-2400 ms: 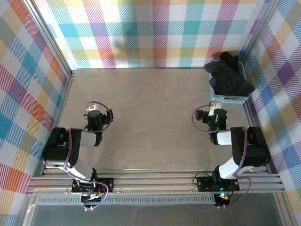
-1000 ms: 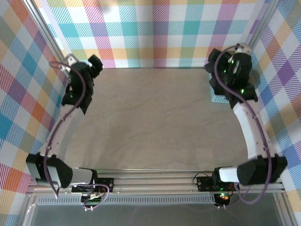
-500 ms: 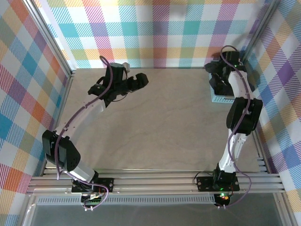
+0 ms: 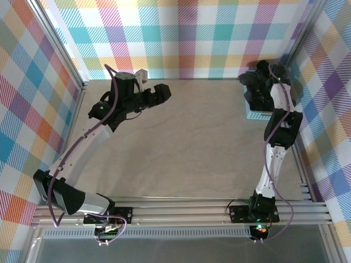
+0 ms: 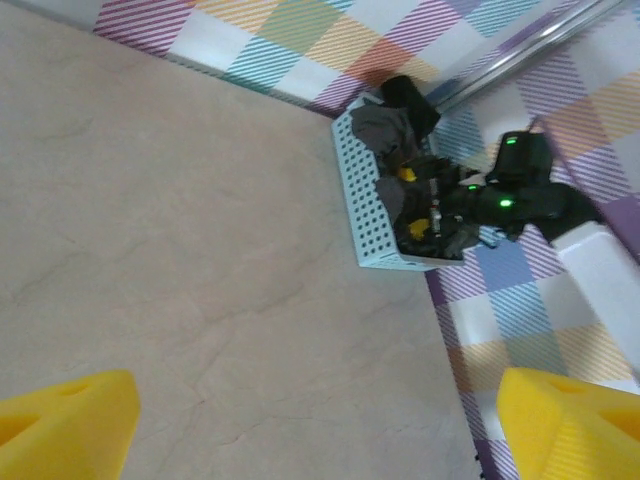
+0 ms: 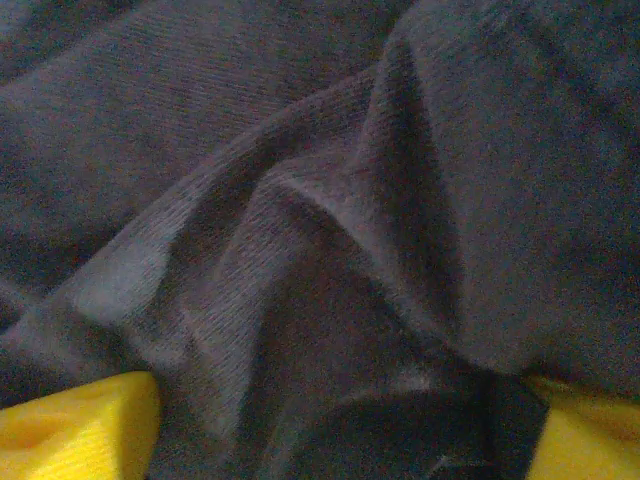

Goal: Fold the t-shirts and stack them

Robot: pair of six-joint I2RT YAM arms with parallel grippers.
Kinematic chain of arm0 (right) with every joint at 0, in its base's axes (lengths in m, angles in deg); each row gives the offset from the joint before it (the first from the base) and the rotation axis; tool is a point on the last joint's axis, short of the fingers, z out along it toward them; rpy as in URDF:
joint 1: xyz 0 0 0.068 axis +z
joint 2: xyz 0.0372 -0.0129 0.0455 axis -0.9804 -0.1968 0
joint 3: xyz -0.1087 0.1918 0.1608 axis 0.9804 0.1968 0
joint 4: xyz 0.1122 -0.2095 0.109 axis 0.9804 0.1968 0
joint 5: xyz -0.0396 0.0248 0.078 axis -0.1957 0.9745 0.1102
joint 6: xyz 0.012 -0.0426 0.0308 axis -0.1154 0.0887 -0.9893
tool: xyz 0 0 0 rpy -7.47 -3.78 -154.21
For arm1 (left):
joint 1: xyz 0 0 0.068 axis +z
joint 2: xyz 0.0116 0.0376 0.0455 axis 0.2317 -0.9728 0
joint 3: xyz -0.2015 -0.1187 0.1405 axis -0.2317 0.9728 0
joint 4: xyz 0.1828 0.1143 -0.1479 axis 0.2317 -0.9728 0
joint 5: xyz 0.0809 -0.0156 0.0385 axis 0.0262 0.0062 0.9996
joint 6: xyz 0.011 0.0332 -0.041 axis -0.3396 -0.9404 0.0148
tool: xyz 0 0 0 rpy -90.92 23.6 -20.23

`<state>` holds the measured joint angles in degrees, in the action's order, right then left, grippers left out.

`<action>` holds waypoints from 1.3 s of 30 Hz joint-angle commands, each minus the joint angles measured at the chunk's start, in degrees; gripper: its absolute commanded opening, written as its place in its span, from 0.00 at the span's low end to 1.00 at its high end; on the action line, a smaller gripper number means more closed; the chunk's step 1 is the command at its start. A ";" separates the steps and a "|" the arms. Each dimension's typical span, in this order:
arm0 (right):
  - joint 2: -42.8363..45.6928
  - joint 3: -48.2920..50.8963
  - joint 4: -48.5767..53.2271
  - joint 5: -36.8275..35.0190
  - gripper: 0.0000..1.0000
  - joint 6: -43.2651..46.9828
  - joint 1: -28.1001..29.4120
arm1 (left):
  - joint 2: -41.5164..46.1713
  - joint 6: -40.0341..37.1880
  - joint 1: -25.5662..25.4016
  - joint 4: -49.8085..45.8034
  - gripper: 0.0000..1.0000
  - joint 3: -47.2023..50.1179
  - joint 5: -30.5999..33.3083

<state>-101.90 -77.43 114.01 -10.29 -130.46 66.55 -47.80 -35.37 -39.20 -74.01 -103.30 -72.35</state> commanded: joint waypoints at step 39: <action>33.87 2.47 -37.08 -1.25 0.00 17.31 19.56 | 3.80 2.05 -0.23 -7.49 0.90 0.34 10.14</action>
<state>-72.39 -69.73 83.61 -15.58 -118.81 83.20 -45.35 -33.98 -39.20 -78.12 -103.12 -67.26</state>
